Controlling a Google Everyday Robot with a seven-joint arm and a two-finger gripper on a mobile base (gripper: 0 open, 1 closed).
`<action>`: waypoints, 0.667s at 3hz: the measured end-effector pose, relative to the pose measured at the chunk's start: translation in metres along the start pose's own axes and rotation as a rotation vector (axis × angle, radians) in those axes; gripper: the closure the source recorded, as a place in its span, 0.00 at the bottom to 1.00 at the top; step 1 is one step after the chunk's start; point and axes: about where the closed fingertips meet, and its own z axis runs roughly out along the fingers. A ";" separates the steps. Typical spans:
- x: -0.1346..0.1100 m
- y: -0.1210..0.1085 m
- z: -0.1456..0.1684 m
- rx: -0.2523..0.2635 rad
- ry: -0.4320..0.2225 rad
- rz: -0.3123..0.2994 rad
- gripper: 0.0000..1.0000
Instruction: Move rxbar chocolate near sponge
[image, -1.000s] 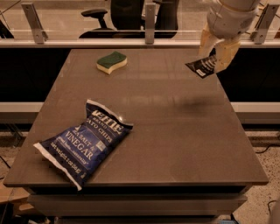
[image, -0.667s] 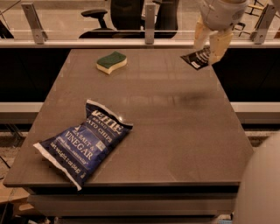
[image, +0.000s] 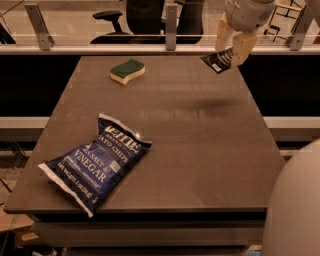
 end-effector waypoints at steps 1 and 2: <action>-0.006 -0.002 0.007 0.095 0.011 -0.015 1.00; -0.027 0.010 0.020 0.185 -0.025 -0.041 1.00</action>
Offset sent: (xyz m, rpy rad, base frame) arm -0.0164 0.0471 -0.0412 0.2241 -0.3411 0.1074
